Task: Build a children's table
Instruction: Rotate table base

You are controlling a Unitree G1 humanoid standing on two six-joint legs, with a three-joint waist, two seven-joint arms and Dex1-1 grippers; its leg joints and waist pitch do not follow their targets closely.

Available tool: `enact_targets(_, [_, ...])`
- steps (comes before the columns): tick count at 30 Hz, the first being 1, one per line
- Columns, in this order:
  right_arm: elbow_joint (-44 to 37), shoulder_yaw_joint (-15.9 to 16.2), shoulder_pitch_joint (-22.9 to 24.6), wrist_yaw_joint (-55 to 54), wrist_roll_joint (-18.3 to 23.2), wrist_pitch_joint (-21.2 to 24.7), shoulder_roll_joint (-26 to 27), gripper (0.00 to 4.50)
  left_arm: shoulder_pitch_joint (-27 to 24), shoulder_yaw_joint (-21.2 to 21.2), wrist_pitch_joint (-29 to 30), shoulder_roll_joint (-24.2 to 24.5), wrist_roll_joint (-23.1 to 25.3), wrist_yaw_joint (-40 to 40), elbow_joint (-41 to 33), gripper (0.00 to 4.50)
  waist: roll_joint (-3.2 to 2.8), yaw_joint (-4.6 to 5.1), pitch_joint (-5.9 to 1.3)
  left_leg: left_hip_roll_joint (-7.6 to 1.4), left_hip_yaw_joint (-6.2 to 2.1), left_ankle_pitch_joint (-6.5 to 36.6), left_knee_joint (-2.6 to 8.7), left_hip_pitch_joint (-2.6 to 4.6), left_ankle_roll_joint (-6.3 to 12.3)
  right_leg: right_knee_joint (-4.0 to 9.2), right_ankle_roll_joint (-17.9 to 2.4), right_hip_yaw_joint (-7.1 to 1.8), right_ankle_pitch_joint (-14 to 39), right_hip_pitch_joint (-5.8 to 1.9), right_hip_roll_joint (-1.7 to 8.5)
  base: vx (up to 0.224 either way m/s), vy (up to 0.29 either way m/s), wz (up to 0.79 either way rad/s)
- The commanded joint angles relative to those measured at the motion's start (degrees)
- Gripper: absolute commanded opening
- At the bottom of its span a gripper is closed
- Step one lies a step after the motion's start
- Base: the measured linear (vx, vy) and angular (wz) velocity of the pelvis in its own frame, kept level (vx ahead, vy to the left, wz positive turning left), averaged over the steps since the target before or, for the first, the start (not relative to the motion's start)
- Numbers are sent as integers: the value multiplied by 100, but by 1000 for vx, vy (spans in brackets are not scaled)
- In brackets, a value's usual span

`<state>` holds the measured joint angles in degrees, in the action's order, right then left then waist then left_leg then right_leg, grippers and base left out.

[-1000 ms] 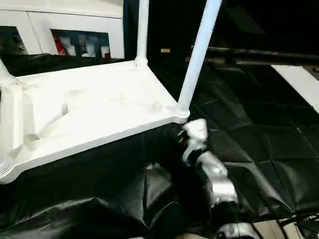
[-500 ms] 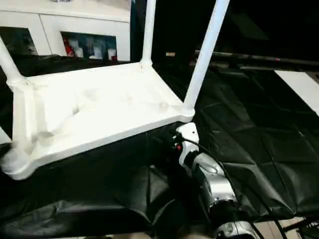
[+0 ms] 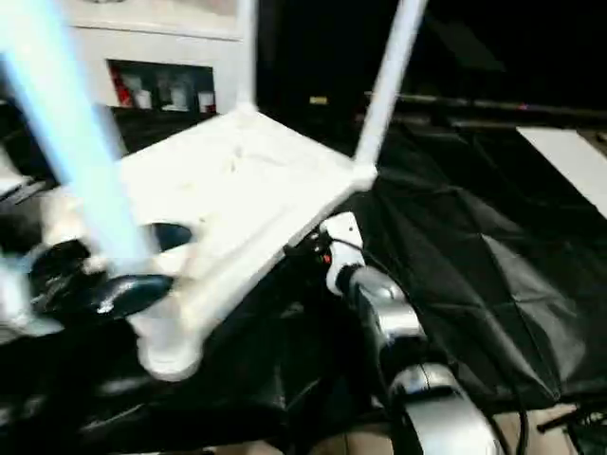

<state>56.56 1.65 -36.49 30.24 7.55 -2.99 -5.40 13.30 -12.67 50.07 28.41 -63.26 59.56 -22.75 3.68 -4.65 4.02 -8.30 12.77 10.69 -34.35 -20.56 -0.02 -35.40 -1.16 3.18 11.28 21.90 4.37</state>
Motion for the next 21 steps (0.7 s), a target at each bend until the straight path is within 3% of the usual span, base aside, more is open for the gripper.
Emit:
enact_targets(1, [144, 54, -183, 80, -43, -72, 149, 368, 335, 405, 65, -217, -116, -174, -103, 445, -148, 36, -310, -496, -328, 2111, 511, 141, -691, 434, -1051, -357, 1803, -95, 482, 0, 0, 0])
enact_targets(3, [175, 53, -247, 115, -14, -60, 229, 368, 564, 710, 16, -463, 146, -150, -4, 445, -113, 82, -323, -514, -344, 2002, 523, 114, -671, 425, -1009, -351, 1744, -132, 487, 0, 0, 0])
enact_targets(6, [324, 64, -373, 164, -24, -96, 350, 368, 948, 1138, -123, -854, 415, -237, 260, 445, -141, 141, -326, -504, -338, 1928, 503, 109, -635, 435, -1034, -356, 1689, -140, 493, 0, 0, 0])
enact_targets(7, [369, 64, -406, 184, -24, -106, 376, 368, 1034, 1225, -151, -929, 449, -251, 324, 445, -124, 185, -327, -502, -355, 1838, 508, 62, -585, 427, -1064, -349, 1635, -177, 497, 0, 0, 0])
enact_targets(9, [443, 76, -462, 220, -46, -158, 427, 368, 1225, 1417, -253, -1125, 593, -302, 489, 445, -123, 237, -342, -505, -359, 1727, 498, 41, -537, 410, -1109, -346, 1490, -203, 506, 0, 0, 0])
enact_targets(10, [541, 63, -524, 240, -98, -220, 478, 368, 1412, 1647, -377, -1324, 776, -357, 674, 445, -184, 240, -339, -505, -352, 1708, 477, 73, -499, 425, -1153, -346, 1481, -169, 511, 0, 0, 0])
enact_targets(12, [590, 67, -558, 227, -140, -258, 502, 368, 1529, 1797, -473, -1454, 924, -399, 808, 445, -150, 251, -333, -501, -330, 1735, 464, 97, -450, 447, -1208, -347, 1473, -154, 493, 0, 0, 0])
enact_targets(13, [615, 56, -575, 218, -147, -269, 517, 368, 1624, 1945, -655, -1546, 1202, -439, 974, 445, -169, 239, -338, -504, -335, 1624, 463, 73, -412, 431, -1256, -348, 1357, -184, 504, 0, 0, 0])
enact_targets(16, [684, 26, -618, 149, -188, -330, 532, 368, 1820, 2192, -1059, -1661, 1857, -607, 1385, 445, -180, 238, -355, -530, -329, 1439, 458, 87, -296, 411, -1351, -335, 1035, -194, 497, 0, 0, 0])
enact_targets(17, [692, 11, -626, 61, -214, -380, 516, 368, 1895, 2266, -1274, -1638, 2160, -710, 1600, 445, -232, 240, -364, -524, -329, 1349, 452, 77, -269, 393, -1417, -323, 895, -209, 497, 0, 0, 0])
enact_targets(18, [720, -19, -641, -171, -279, -496, 453, 368, 2009, 2370, -1606, -1548, 2647, -902, 1971, 445, -213, 234, -362, -533, -323, 1330, 453, 94, -243, 406, -1446, -318, 850, -194, 494, 0, 0, 0])
enact_targets(19, [725, -39, -643, -243, -287, -530, 426, 368, 2029, 2394, -1696, -1495, 2775, -933, 2067, 445, -259, 209, -346, -531, -322, 1310, 446, 105, -228, 393, -1486, -313, 810, -188, 494, 0, 0, 0])
enact_targets(21, [720, -128, -642, -326, -251, -567, 368, 368, 2027, 2430, -1869, -1333, 2979, -883, 2200, 445, -220, 238, -336, -524, -332, 1312, 451, 50, -203, 396, -1443, -314, 966, -240, 514, 0, 0, 0])
